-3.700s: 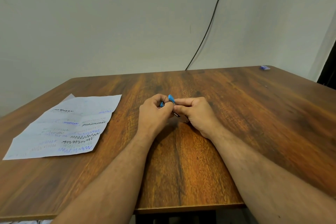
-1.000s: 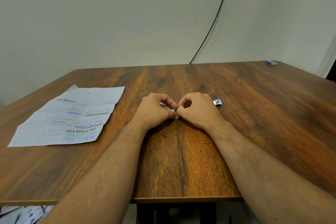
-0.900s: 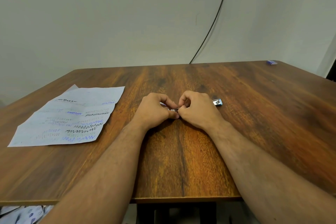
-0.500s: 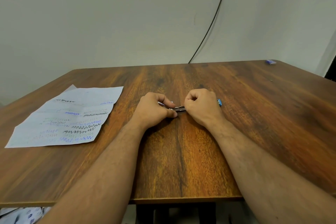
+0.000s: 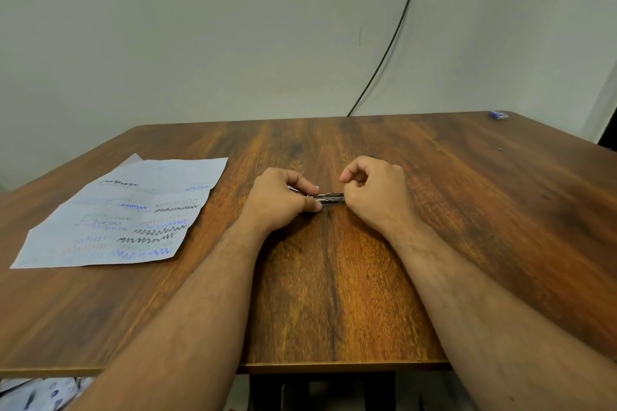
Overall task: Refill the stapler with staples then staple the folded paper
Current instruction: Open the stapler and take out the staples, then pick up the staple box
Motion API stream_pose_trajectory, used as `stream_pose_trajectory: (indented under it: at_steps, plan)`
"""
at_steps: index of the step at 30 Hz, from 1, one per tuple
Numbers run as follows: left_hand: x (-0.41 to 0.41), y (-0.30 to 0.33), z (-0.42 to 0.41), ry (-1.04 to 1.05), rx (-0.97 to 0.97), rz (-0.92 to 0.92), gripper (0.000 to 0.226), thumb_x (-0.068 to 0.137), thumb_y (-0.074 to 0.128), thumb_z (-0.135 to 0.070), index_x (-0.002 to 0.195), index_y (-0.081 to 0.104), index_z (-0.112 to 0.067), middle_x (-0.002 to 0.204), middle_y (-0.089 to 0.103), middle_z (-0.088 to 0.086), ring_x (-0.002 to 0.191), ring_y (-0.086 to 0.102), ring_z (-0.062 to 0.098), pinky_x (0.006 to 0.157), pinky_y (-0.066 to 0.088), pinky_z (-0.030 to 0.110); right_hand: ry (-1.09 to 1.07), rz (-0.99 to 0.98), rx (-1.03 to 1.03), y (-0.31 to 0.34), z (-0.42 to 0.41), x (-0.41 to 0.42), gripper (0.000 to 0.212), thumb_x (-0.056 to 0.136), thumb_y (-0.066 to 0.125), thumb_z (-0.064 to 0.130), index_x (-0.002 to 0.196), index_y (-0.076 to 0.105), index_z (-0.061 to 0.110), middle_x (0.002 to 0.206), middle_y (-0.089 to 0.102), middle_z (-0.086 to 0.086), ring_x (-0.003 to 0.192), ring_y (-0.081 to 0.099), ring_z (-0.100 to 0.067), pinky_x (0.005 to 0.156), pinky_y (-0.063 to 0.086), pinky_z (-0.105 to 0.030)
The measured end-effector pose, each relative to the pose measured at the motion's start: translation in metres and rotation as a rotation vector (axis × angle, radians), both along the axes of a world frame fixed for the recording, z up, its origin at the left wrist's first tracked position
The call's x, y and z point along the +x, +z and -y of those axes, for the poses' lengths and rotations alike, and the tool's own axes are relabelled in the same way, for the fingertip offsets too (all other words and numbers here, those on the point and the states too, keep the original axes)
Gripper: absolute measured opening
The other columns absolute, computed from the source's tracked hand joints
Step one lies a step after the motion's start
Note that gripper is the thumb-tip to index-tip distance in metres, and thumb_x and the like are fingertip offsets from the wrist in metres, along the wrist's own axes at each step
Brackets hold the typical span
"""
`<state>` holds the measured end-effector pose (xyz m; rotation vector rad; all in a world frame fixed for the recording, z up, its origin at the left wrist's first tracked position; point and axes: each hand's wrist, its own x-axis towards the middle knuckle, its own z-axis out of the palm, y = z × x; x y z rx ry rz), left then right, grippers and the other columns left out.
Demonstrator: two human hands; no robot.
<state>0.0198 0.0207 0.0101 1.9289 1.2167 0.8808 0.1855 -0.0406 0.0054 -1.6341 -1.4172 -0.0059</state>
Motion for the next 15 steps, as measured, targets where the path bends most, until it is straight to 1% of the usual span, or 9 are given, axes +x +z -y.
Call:
stream_pose_trajectory:
  at_steps: [2, 3, 5, 6, 8, 10, 13, 15]
  plan:
    - [-0.0011, -0.0001, -0.0011, -0.002, -0.013, 0.006, 0.018, 0.068, 0.088, -0.015, 0.081, 0.080, -0.024, 0.099, 0.078, -0.005, 0.091, 0.070, 0.013, 0.082, 0.054, 0.029, -0.021, -0.005, -0.019, 0.0001, -0.0001, 0.0017, 0.024, 0.081, 0.057, 0.005, 0.081, 0.073, 0.022, 0.072, 0.063, 0.014, 0.062, 0.056, -0.001, 0.053, 0.038, -0.005]
    - [-0.0016, -0.0002, -0.0013, -0.003, -0.018, 0.008, 0.019, 0.068, 0.089, -0.016, 0.082, 0.080, -0.024, 0.098, 0.078, -0.006, 0.091, 0.070, 0.013, 0.083, 0.054, 0.030, -0.020, 0.009, -0.031, -0.0008, -0.0004, 0.0019, 0.025, 0.082, 0.056, 0.005, 0.081, 0.074, 0.023, 0.074, 0.064, 0.014, 0.065, 0.056, -0.002, 0.056, 0.037, -0.006]
    - [-0.0026, -0.0001, -0.0016, -0.005, -0.030, 0.007, 0.020, 0.067, 0.088, -0.017, 0.083, 0.079, -0.026, 0.097, 0.078, -0.005, 0.090, 0.070, 0.013, 0.082, 0.054, 0.030, 0.015, 0.091, -0.035, -0.0035, -0.0017, 0.0013, 0.031, 0.083, 0.053, 0.004, 0.082, 0.074, 0.027, 0.083, 0.066, 0.011, 0.078, 0.056, -0.007, 0.071, 0.044, -0.021]
    - [-0.0031, 0.0000, -0.0014, -0.007, -0.035, 0.005, 0.021, 0.067, 0.088, -0.017, 0.083, 0.079, -0.027, 0.095, 0.077, -0.005, 0.089, 0.070, 0.013, 0.079, 0.054, 0.030, 0.049, 0.141, -0.027, -0.0048, -0.0025, 0.0011, 0.036, 0.083, 0.051, 0.002, 0.084, 0.074, 0.030, 0.089, 0.066, 0.009, 0.087, 0.053, -0.010, 0.078, 0.042, -0.026]
    - [-0.0038, 0.0001, -0.0013, -0.021, -0.047, 0.005, 0.025, 0.068, 0.086, -0.013, 0.086, 0.078, -0.028, 0.090, 0.076, -0.004, 0.085, 0.070, 0.014, 0.075, 0.054, 0.029, 0.138, 0.191, -0.022, -0.0073, -0.0043, 0.0013, 0.050, 0.079, 0.049, -0.004, 0.090, 0.078, 0.035, 0.095, 0.064, 0.009, 0.095, 0.046, -0.012, 0.086, 0.038, -0.027]
    - [-0.0042, -0.0002, -0.0022, -0.040, -0.058, 0.034, 0.033, 0.066, 0.085, -0.005, 0.090, 0.076, -0.027, 0.088, 0.076, -0.004, 0.084, 0.072, 0.015, 0.080, 0.057, 0.033, 0.217, 0.198, -0.059, -0.0078, -0.0057, 0.0013, 0.060, 0.077, 0.049, -0.010, 0.098, 0.079, 0.038, 0.094, 0.060, 0.013, 0.095, 0.043, -0.009, 0.088, 0.037, -0.025]
    - [-0.0052, -0.0010, -0.0038, -0.045, -0.072, 0.075, 0.042, 0.065, 0.080, 0.005, 0.096, 0.072, -0.023, 0.090, 0.076, -0.001, 0.086, 0.073, 0.017, 0.086, 0.059, 0.038, 0.276, 0.226, -0.102, -0.0088, -0.0075, 0.0012, 0.068, 0.078, 0.050, -0.013, 0.106, 0.077, 0.042, 0.095, 0.057, 0.014, 0.093, 0.041, -0.007, 0.087, 0.033, -0.022]
    - [-0.0060, -0.0008, -0.0049, -0.060, -0.092, 0.101, 0.043, 0.068, 0.076, 0.010, 0.099, 0.070, -0.019, 0.091, 0.078, 0.003, 0.085, 0.074, 0.017, 0.085, 0.059, 0.037, 0.292, 0.251, -0.116, -0.0081, -0.0078, 0.0019, 0.068, 0.081, 0.050, -0.012, 0.109, 0.075, 0.045, 0.098, 0.058, 0.014, 0.095, 0.043, -0.009, 0.090, 0.037, -0.025]
